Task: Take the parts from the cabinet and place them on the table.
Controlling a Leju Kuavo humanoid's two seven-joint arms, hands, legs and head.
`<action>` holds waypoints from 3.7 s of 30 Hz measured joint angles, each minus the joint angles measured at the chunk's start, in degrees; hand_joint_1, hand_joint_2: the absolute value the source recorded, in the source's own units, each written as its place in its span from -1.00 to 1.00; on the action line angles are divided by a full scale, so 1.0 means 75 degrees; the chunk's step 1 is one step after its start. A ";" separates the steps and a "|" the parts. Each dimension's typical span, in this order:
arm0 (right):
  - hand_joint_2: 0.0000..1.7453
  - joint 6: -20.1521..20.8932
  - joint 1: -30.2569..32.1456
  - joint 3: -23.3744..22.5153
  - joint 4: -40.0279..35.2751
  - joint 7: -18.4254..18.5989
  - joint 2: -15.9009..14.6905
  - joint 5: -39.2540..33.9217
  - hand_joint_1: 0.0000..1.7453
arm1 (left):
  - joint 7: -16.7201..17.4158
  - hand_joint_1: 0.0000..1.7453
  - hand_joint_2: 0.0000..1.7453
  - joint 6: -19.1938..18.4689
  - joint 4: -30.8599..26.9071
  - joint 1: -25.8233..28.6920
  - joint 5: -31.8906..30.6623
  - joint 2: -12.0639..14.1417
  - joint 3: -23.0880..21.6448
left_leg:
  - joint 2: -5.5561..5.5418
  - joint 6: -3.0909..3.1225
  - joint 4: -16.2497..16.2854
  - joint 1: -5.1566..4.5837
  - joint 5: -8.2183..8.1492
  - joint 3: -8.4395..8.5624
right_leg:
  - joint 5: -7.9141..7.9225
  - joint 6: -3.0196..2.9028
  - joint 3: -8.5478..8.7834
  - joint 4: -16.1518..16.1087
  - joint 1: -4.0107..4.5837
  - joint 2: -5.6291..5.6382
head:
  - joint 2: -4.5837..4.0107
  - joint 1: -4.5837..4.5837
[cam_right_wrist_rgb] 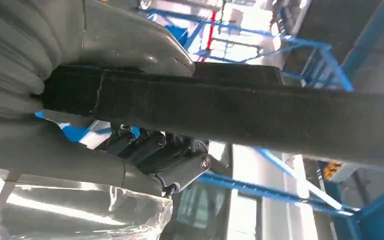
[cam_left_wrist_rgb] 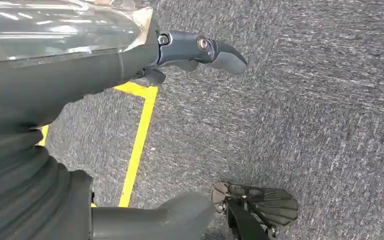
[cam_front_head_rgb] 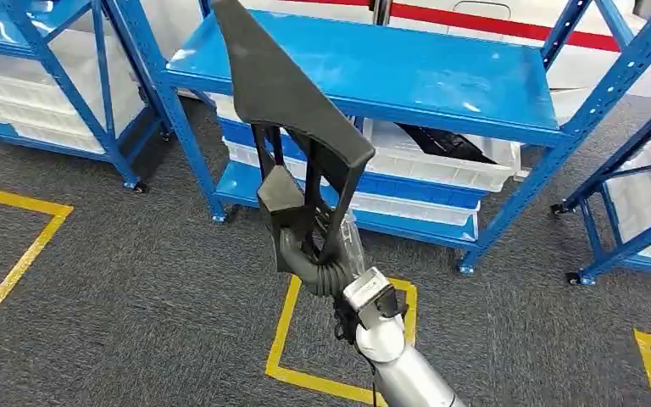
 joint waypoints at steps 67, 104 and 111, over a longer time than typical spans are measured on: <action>1.00 0.0667 -0.0180 0.0055 0.1122 -0.0760 0.0046 -0.0169 1.00 | 0.0647 -1.00 1.00 -0.0029 0.0003 0.0158 -0.0271 0.0131 -0.0274 | -0.0365 -0.0187 0.0104 0.0034 -0.0010 -0.0154 | 0.0072 -0.0207 -0.0298 0.0201 -0.0078 -0.0092 | 0.0000 -0.0093; 1.00 0.0365 0.0062 0.0420 0.1172 -0.0772 0.0096 -0.0277 1.00 | 0.0498 -1.00 1.00 -0.0227 0.0006 0.0136 -0.0315 0.0259 -0.0149 | 0.0471 -0.0236 0.2417 -0.0042 -0.1068 -0.1312 | 0.0113 -0.0501 -0.0379 0.0189 0.0080 -0.0509 | -0.0003 -0.0192; 1.00 0.0073 0.0284 0.0423 0.0950 -0.0804 0.0014 -0.0178 1.00 | 0.0539 -1.00 1.00 -0.0397 -0.0009 0.0068 -0.0356 0.0472 -0.0245 | 0.0939 0.0169 0.0126 -0.0330 -0.0080 -0.0143 | 0.0054 -0.0527 -0.0252 0.0074 0.0137 -0.0968 | -0.0003 -0.0198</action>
